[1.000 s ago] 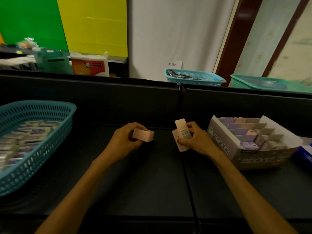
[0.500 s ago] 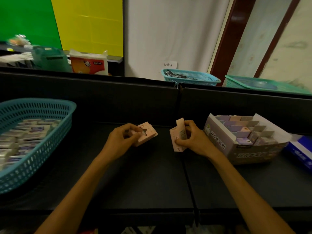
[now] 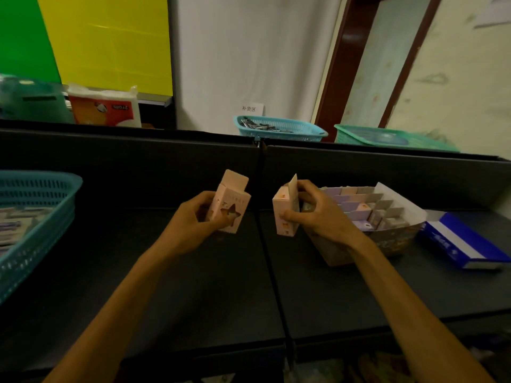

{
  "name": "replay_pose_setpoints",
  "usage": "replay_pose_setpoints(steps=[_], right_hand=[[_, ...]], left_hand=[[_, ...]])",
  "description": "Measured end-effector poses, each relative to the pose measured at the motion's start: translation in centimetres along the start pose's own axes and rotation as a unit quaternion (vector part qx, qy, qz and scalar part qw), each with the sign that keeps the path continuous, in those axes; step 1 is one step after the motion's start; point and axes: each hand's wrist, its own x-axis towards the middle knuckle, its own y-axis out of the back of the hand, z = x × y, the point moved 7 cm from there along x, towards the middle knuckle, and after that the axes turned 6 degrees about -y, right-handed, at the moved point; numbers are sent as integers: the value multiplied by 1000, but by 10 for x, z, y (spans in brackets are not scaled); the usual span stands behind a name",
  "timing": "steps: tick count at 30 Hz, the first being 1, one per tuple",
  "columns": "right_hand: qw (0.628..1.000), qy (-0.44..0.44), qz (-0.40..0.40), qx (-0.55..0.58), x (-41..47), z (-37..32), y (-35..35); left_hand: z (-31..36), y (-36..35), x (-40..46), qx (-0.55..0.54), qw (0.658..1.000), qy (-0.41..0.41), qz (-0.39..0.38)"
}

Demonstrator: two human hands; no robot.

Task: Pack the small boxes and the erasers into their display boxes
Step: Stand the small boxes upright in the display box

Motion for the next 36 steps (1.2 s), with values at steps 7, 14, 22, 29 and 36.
replay_pose_setpoints(steps=[7, 14, 22, 29, 36], right_hand=[[995, 11, 1, 99, -11, 11, 52], [989, -19, 32, 140, -15, 51, 124], [991, -26, 66, 114, -1, 100, 203], [998, 25, 35, -52, 14, 119, 237], [996, 81, -11, -38, 30, 115, 257]], left_hand=[[40, -46, 24, -26, 998, -50, 8], [79, -115, 59, -18, 996, -80, 33], [105, -188, 97, -13, 996, -68, 57], [116, -230, 115, 42, 995, -58, 72], [117, -246, 129, 72, 994, -43, 68]])
